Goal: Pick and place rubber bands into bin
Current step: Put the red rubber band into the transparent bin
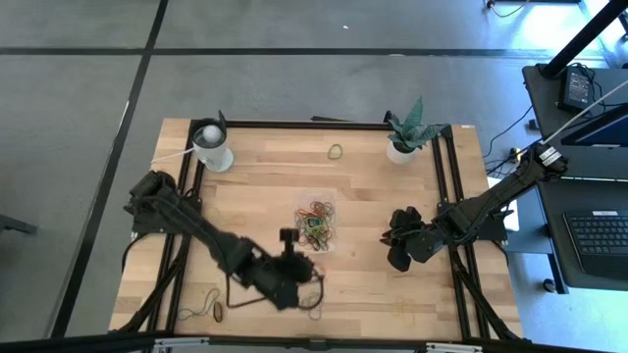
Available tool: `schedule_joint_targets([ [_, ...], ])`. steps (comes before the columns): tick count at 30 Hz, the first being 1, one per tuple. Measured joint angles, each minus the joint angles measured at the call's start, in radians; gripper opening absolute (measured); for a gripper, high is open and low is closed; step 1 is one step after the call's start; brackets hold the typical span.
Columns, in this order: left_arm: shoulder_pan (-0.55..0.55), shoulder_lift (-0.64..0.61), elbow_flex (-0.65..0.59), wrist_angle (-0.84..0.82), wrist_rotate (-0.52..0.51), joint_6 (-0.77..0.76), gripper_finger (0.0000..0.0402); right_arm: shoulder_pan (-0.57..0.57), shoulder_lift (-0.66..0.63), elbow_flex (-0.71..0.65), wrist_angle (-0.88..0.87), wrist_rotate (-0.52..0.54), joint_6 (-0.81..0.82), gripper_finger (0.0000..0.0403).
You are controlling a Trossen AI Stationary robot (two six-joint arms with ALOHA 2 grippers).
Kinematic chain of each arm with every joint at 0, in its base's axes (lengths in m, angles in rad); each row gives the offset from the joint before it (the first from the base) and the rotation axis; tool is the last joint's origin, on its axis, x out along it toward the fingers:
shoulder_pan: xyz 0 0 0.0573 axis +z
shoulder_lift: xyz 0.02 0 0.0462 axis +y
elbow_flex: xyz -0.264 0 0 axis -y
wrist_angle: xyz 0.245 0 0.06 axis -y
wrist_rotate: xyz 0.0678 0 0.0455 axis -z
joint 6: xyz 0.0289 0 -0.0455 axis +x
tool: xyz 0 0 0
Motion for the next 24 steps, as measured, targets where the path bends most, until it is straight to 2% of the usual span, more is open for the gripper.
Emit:
schedule_joint_targets([
  [3, 0.071, -0.012, 0.000, 0.000, 0.015, 0.094, 0.0003, 0.000, 0.000, 0.000, 0.017, 0.000, 0.000, 0.0090],
  [9, 0.215, 0.000, 0.001, -0.002, 0.237, 0.277, 0.0003, 0.000, 0.000, 0.000, 0.068, 0.007, 0.012, 0.0090],
  [16, 0.308, 0.057, 0.001, -0.121, 0.350, 0.366, 0.0003, 0.000, 0.000, 0.001, 0.077, 0.071, 0.111, 0.0090],
  [24, 0.353, 0.136, 0.001, -0.116, 0.363, 0.339, 0.0016, 0.000, 0.000, 0.001, 0.094, 0.113, 0.129, 0.0090],
])
